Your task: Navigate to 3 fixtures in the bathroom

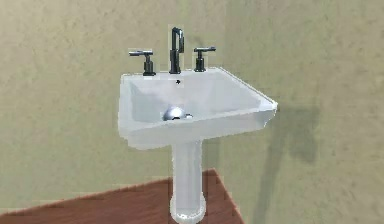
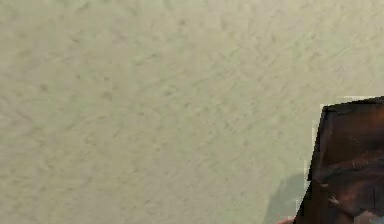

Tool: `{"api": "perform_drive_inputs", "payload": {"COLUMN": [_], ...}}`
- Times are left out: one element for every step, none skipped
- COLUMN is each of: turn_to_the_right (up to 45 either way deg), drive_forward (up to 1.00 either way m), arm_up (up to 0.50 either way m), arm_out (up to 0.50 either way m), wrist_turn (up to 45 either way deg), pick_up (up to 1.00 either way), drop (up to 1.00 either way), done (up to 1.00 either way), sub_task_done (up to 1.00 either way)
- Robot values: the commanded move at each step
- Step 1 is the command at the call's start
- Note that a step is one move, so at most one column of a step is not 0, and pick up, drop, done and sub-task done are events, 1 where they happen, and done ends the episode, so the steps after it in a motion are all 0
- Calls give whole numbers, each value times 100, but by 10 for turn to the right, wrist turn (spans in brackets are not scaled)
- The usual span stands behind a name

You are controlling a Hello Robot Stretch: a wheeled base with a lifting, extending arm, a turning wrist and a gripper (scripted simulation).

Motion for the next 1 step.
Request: {"api": "perform_drive_inputs", "payload": {"turn_to_the_right": [0], "drive_forward": [0], "arm_up": [0], "arm_out": [0], "wrist_turn": [0], "pick_up": [0], "drop": [0], "done": [0], "sub_task_done": [100]}}
